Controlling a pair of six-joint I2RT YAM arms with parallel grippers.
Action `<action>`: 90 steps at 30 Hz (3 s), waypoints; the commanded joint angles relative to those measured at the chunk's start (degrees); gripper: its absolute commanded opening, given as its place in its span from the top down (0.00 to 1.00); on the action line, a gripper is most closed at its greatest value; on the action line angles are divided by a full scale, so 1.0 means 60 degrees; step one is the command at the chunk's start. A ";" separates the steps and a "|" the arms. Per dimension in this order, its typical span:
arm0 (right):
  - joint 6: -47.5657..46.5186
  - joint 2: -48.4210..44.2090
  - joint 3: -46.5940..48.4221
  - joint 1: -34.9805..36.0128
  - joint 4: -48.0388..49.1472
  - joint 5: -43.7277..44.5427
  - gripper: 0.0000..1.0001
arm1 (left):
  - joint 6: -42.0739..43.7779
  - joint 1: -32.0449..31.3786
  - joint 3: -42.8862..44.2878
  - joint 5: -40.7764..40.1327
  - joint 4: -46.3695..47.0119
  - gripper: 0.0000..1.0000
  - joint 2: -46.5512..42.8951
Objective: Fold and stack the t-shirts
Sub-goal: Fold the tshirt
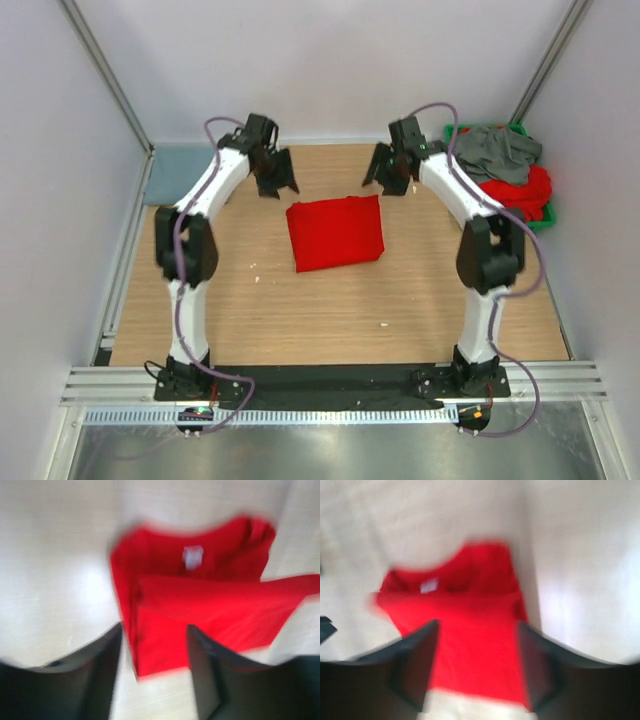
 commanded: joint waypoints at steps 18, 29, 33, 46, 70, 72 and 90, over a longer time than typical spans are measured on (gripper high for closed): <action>-0.0727 -0.1325 -0.2742 -0.0781 0.1921 -0.1001 0.08 | 0.0124 0.0799 -0.2233 0.1185 0.1882 0.29 -0.1102; 0.0751 -0.4046 -0.7905 -0.1542 0.4378 -0.2854 0.15 | 0.0402 0.0200 -0.0746 0.2226 0.2309 0.37 0.0053; 0.1455 -0.4723 -0.9655 -0.1982 0.7494 -0.4441 0.18 | 0.0636 -0.0416 0.0647 0.2314 0.2440 0.38 0.0887; 0.1559 -0.5543 -1.1093 -0.2012 0.9687 -0.5324 0.20 | 0.0679 -0.1384 0.5646 0.3749 0.2499 0.43 0.5254; 0.0973 -0.6204 -1.1357 -0.2026 0.8704 -0.5309 0.19 | 0.3141 -0.2248 0.3800 0.2344 0.2367 0.48 0.4024; 0.0958 -0.6175 -1.1372 -0.2012 0.8704 -0.5323 0.19 | 0.3229 -0.2277 0.3756 0.2125 0.2367 0.49 0.3994; 0.0943 -0.5999 -1.1577 -0.2012 0.8880 -0.5368 0.19 | 0.4079 -0.2702 0.3199 0.0629 0.2192 0.85 0.3496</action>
